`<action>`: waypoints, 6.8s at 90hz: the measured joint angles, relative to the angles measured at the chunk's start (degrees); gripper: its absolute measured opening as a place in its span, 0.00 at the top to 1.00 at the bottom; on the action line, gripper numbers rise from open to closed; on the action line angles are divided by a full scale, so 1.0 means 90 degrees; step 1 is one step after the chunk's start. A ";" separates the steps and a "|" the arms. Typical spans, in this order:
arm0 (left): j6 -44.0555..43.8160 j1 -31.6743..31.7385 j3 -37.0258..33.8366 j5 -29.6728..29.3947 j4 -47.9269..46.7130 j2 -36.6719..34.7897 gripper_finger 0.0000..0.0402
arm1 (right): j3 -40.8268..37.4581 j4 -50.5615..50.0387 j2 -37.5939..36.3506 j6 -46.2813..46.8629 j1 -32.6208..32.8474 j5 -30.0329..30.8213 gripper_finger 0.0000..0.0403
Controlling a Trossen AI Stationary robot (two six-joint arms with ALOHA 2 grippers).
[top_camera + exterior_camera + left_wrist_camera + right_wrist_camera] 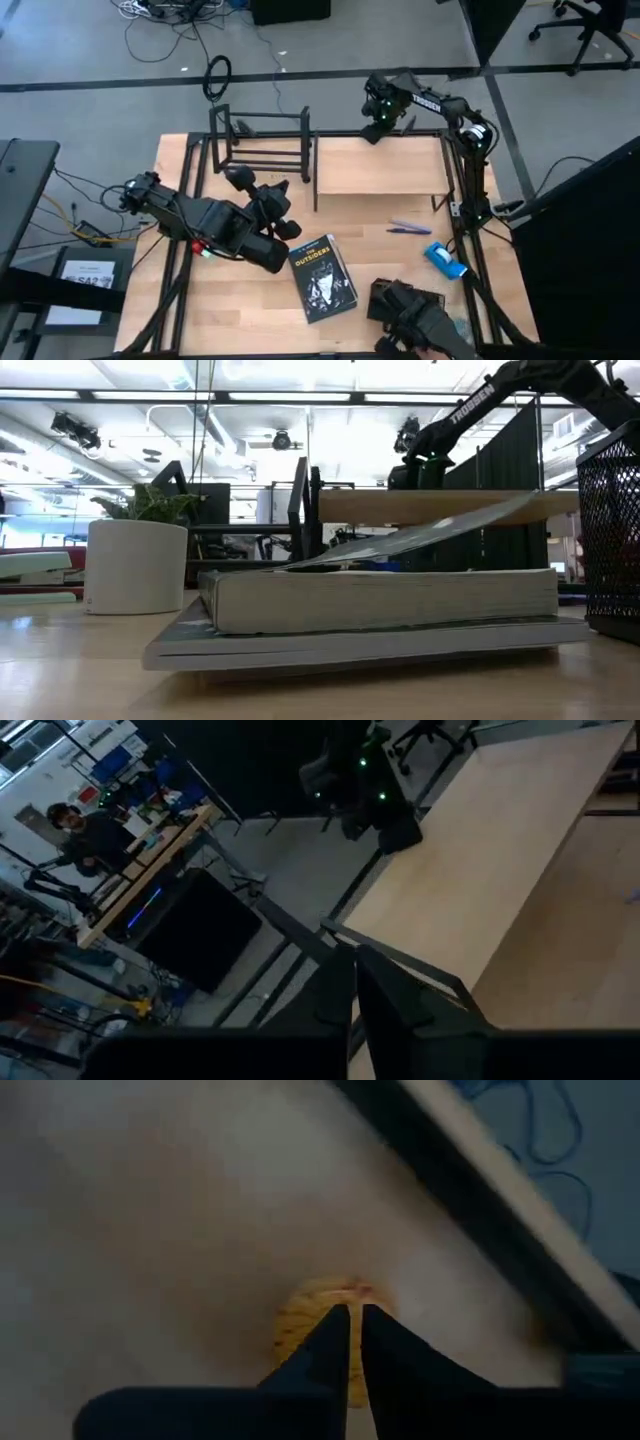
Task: Stock shelves
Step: Move the shelf to the middle right of the table, then remove the yellow scented candle from under the shelf, then move the shelf to the top right of the table
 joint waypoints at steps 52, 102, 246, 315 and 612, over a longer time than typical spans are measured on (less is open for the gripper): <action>0.0011 -0.0077 0.0001 0.0012 0.0005 0.0000 1.00 | 0.0020 0.1106 -0.0025 0.1191 0.0035 0.1040 1.00; 0.0013 -0.0088 -0.0001 0.0051 0.0074 0.0000 1.00 | 0.0047 0.0617 -0.0553 0.0397 0.0339 -0.0337 1.00; 0.0013 -0.0088 -0.0001 0.0296 0.0141 0.0002 1.00 | -0.0254 -0.0477 0.0310 0.0538 0.0081 0.1597 1.00; 0.0013 -0.0088 -0.0001 0.0296 0.0131 0.0002 1.00 | -0.1076 -0.0427 -0.0086 -0.0661 0.0383 -0.0600 1.00; -0.0038 0.0017 -0.1072 0.0138 0.0358 0.0006 1.00 | -0.4339 0.6851 -0.3077 0.2940 0.4507 0.2173 1.00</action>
